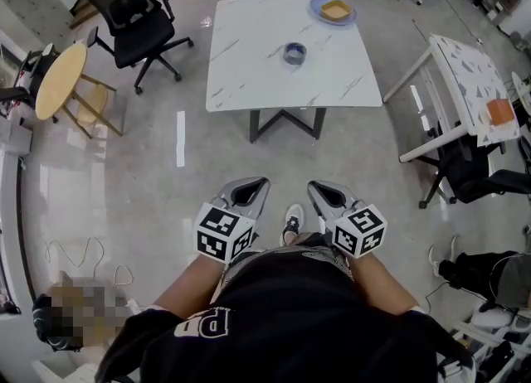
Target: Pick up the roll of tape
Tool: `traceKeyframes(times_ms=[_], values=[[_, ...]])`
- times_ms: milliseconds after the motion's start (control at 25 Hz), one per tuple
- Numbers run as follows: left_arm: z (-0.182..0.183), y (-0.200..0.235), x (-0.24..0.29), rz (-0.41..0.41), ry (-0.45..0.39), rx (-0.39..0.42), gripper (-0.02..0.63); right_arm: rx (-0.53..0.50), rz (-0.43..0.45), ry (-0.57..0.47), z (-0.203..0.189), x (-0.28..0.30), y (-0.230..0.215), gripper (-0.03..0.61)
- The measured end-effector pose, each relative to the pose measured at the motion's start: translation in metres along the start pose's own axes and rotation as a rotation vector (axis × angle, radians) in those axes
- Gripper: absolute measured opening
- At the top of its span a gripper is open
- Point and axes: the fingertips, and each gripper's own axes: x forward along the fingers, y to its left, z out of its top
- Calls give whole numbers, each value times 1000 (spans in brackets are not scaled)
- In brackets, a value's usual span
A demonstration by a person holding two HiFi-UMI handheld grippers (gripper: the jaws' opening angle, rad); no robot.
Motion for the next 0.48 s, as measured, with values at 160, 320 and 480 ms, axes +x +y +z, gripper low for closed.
traceKeyframes(times_ms=[160, 320, 480], values=[[21, 6, 24, 6, -11, 8, 55, -5, 9, -4, 16, 9, -24, 0], [38, 12, 42, 12, -10, 16, 55, -8, 21, -16, 34, 20, -43, 0], [49, 15, 57, 29, -12, 17, 55, -16, 37, -28, 47, 25, -60, 0]])
